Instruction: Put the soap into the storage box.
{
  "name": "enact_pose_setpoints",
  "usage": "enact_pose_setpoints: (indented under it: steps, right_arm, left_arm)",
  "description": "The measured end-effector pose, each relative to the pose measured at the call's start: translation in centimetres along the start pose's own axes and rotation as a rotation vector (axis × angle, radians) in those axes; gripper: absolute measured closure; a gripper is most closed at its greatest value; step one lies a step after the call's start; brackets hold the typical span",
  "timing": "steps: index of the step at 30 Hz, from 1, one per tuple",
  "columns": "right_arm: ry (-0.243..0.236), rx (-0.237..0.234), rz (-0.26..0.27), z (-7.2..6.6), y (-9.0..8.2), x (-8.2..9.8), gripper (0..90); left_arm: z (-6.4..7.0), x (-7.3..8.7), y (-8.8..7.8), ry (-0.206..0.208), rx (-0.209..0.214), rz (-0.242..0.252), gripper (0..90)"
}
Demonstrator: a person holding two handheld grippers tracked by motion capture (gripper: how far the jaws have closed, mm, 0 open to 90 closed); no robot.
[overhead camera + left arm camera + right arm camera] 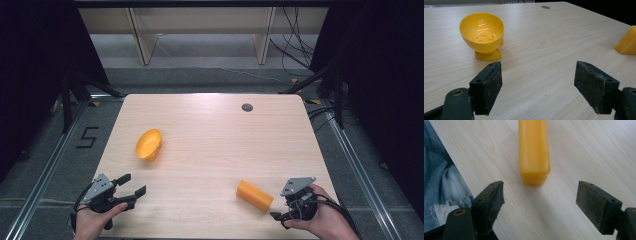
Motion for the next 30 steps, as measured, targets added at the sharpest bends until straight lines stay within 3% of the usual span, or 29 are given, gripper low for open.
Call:
enact_pose_setpoints:
  steps: [2, 3, 5, 13, 15, 24, 25, 30]
  right_arm:
    - [0.002, -0.007, -0.011, -0.1, 0.0, 0.3, 23.0]
    - [-0.033, -0.022, -0.009, -0.1, 0.3, 0.2, 23.0]
    - [-0.041, -0.029, -0.017, -0.3, 0.3, 0.0, 21.7]
    - [-0.077, -0.012, -0.027, -0.6, 0.8, -1.0, 21.4]
    - [-0.104, -0.012, -0.020, -0.6, 1.3, -1.5, 22.4]
    - [-0.122, -0.033, -0.031, -1.1, 2.6, -3.0, 30.9]
    - [-0.147, -0.052, -0.031, -1.1, 2.9, -3.1, 31.5]
    - [-0.134, -0.049, -0.041, -1.3, 3.3, -3.2, 36.3]
  left_arm:
    - [0.1, 0.0, 0.0, -0.005, 0.001, 0.003, 22.2]
    - [0.1, 0.0, 0.1, -0.005, 0.004, 0.003, 22.2]
    - [0.0, 0.0, 0.1, -0.008, 0.006, 0.009, 22.1]
    - [-0.1, 0.2, 0.0, -0.020, 0.000, -0.005, 22.0]
    - [0.0, 0.2, 0.1, -0.021, 0.004, -0.005, 22.0]
    - [0.2, 0.2, 0.2, -0.006, 0.016, -0.002, 22.2]
    - [0.2, 0.2, 0.2, -0.006, 0.016, -0.002, 22.2]
    - [0.3, 0.2, 0.2, -0.011, 0.021, -0.009, 22.3]
Point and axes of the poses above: each handheld gripper's, and its own axes: y roughly forward along the jaws, x roughly out of its underside, z roughly to its right, the point moved 8 cm from there along y, roughly forward along the jaws, and after that the axes turned 11 degrees about y, right-handed, at the moved point
